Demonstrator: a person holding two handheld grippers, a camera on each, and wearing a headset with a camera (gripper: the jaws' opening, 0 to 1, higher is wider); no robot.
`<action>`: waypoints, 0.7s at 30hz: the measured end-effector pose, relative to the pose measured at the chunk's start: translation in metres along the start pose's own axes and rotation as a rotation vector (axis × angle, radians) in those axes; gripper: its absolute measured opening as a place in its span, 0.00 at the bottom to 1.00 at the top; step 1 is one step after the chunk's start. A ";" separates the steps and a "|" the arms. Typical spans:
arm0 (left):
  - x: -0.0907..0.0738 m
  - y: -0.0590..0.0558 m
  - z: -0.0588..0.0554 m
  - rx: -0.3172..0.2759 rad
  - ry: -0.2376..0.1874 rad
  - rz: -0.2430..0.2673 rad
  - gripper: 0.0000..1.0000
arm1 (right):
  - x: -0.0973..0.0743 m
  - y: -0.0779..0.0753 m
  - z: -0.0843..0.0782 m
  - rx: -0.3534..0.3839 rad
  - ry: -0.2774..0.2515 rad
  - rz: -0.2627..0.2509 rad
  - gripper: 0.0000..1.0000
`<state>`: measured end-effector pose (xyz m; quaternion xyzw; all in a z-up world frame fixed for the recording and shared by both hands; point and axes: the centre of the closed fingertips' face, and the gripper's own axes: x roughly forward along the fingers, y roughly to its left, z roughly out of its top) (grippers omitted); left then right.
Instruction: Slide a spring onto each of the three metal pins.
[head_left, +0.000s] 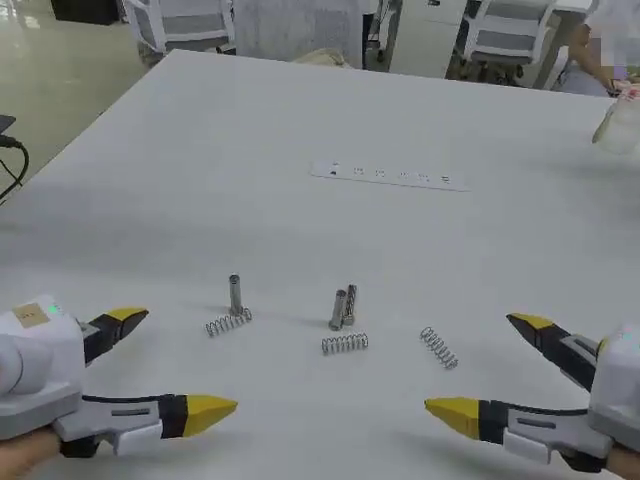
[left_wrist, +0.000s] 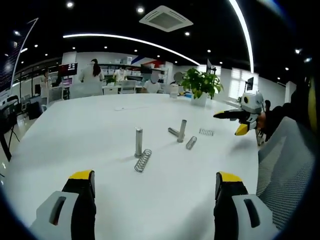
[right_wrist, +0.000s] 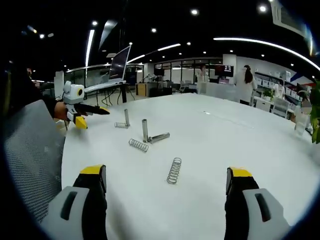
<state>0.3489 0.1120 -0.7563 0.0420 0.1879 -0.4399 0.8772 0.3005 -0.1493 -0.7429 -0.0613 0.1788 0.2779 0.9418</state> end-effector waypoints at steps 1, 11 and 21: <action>0.000 0.000 0.000 -0.001 0.000 0.000 0.97 | 0.000 0.000 0.000 0.001 0.000 0.000 0.97; 0.000 0.001 0.000 0.003 0.007 0.001 0.96 | 0.000 0.001 0.000 -0.001 0.000 -0.001 0.97; -0.001 0.001 0.002 0.005 0.002 0.003 0.96 | -0.001 0.001 0.001 -0.002 0.000 -0.004 0.96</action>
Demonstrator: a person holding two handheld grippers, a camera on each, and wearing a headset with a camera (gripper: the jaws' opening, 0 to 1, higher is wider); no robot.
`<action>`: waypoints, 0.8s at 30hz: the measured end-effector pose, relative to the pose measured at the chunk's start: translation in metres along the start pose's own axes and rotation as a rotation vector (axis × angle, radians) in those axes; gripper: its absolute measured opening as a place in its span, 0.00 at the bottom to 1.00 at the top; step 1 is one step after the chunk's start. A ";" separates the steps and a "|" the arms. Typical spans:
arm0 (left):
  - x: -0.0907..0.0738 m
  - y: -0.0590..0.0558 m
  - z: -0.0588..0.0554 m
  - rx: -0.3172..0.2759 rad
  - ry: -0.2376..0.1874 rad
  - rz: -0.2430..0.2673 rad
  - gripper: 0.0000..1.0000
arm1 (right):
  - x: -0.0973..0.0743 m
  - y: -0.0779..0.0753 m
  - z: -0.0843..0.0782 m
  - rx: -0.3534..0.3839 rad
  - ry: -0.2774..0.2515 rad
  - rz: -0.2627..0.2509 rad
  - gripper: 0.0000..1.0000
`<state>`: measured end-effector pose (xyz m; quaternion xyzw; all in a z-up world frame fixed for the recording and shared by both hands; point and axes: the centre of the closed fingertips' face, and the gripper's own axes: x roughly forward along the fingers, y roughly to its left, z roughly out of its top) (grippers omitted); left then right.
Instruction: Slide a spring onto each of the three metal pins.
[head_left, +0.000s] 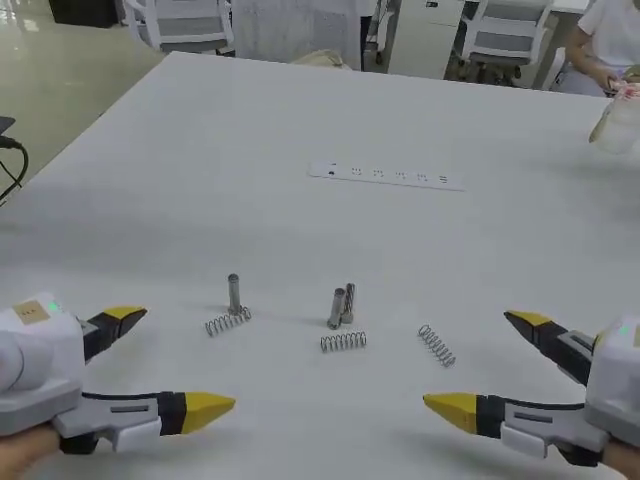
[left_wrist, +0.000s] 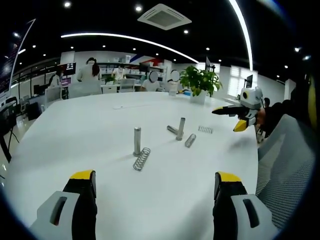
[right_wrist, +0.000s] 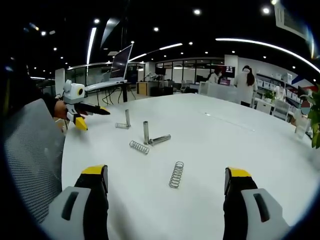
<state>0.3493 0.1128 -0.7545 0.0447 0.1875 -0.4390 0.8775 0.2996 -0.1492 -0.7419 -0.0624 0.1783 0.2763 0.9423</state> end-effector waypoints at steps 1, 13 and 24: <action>0.000 0.000 0.000 0.000 0.001 0.000 0.96 | 0.000 0.000 0.000 0.000 0.002 0.000 0.96; -0.001 -0.001 0.000 0.004 0.006 0.000 0.96 | -0.001 0.002 -0.003 0.003 0.011 0.001 0.95; -0.001 -0.002 -0.003 0.003 0.015 -0.004 0.95 | -0.001 0.000 -0.006 0.006 0.020 0.004 0.94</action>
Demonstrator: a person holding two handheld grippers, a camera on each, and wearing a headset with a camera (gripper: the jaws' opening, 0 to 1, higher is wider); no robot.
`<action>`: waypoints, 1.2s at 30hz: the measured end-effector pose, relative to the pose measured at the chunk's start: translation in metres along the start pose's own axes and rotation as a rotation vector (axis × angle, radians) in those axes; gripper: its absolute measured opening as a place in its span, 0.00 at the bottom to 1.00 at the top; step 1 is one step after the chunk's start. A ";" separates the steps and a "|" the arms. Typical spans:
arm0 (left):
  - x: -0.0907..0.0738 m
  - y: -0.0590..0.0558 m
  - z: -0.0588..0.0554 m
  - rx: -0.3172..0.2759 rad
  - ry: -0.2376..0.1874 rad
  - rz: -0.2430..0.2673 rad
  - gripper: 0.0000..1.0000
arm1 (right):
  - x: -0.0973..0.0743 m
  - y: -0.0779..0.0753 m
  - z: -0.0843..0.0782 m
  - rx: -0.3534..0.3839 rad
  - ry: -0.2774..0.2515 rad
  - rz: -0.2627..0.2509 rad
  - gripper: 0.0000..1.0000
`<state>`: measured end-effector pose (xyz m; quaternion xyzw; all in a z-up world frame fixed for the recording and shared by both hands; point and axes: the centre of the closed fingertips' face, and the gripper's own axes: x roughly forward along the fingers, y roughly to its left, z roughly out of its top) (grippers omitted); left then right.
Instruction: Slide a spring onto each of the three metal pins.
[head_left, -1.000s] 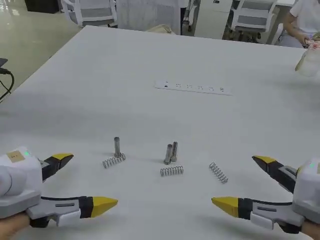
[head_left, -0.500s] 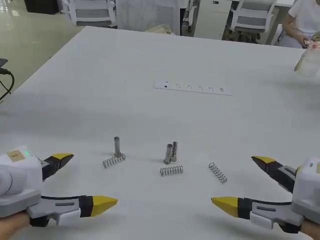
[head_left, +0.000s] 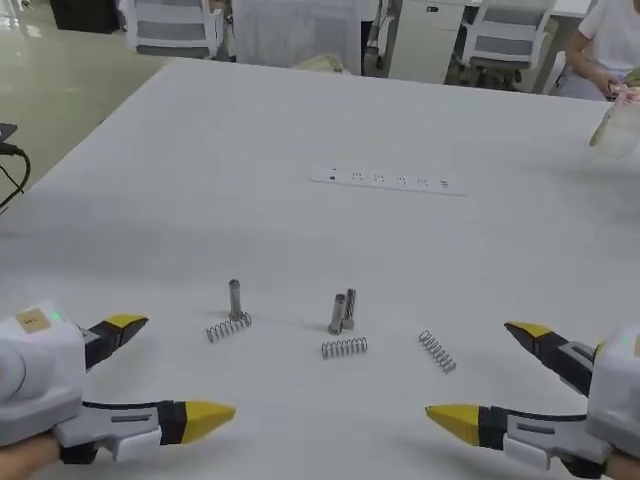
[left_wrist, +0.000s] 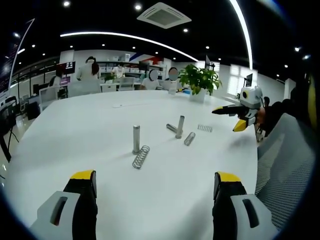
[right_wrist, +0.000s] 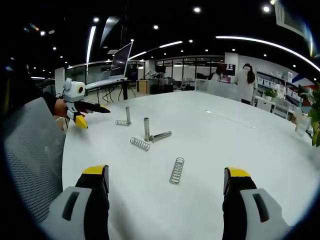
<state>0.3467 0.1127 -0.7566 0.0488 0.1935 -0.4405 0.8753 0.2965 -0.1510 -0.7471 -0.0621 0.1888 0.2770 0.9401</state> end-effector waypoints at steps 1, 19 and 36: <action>0.000 0.000 0.000 -0.001 0.001 0.000 0.95 | 0.000 0.000 0.000 0.000 0.001 0.001 0.94; -0.003 -0.002 0.000 -0.001 -0.001 -0.001 0.94 | -0.004 0.002 -0.002 0.000 0.009 -0.006 0.92; -0.003 -0.004 -0.001 0.000 -0.001 -0.005 0.94 | -0.007 0.001 -0.005 0.015 0.008 -0.020 0.91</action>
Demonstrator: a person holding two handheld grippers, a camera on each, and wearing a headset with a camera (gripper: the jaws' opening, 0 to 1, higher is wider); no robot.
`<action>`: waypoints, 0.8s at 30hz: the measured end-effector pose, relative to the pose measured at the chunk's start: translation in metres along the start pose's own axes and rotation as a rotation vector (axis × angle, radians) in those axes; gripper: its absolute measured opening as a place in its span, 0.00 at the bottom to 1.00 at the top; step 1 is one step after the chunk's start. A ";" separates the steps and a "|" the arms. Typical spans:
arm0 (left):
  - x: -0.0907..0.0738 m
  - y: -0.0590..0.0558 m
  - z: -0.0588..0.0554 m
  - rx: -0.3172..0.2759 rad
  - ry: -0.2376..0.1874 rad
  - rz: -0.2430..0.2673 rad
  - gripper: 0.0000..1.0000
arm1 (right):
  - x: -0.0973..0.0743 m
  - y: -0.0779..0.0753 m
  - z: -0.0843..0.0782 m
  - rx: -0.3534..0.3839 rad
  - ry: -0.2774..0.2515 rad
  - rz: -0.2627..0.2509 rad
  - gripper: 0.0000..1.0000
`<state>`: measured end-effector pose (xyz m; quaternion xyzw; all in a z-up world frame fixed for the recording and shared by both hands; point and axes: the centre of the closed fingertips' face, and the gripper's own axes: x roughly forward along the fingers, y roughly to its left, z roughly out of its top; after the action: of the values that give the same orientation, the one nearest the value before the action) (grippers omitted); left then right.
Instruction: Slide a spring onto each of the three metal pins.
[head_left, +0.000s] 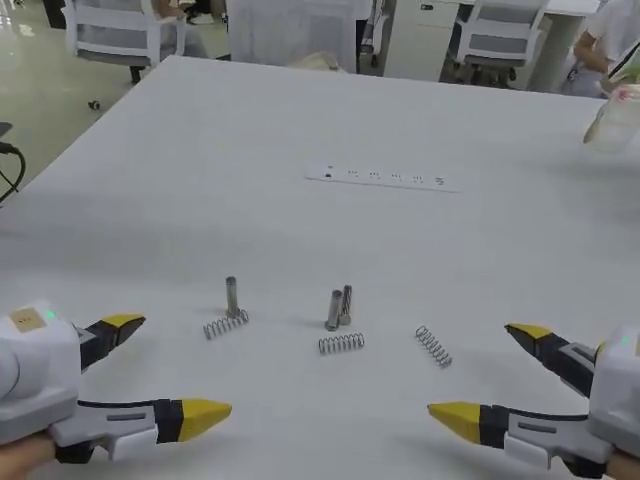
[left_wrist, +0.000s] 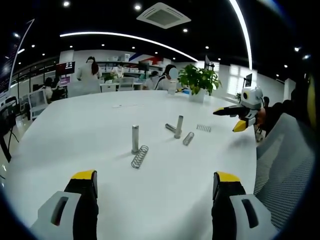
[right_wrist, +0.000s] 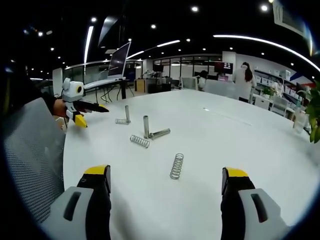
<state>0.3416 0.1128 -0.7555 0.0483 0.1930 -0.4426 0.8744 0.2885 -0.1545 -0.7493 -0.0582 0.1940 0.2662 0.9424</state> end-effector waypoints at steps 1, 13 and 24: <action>0.000 0.000 0.001 0.001 -0.002 0.000 0.94 | 0.000 0.000 0.000 0.000 0.000 -0.001 0.91; -0.001 0.000 0.002 0.002 -0.008 0.000 0.93 | -0.001 -0.005 0.006 0.001 -0.006 -0.011 0.90; -0.004 -0.001 0.004 0.002 -0.017 0.001 0.92 | -0.001 -0.014 0.022 -0.014 -0.006 -0.016 0.88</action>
<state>0.3396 0.1146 -0.7502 0.0456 0.1852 -0.4427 0.8762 0.3021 -0.1622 -0.7284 -0.0654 0.1889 0.2600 0.9447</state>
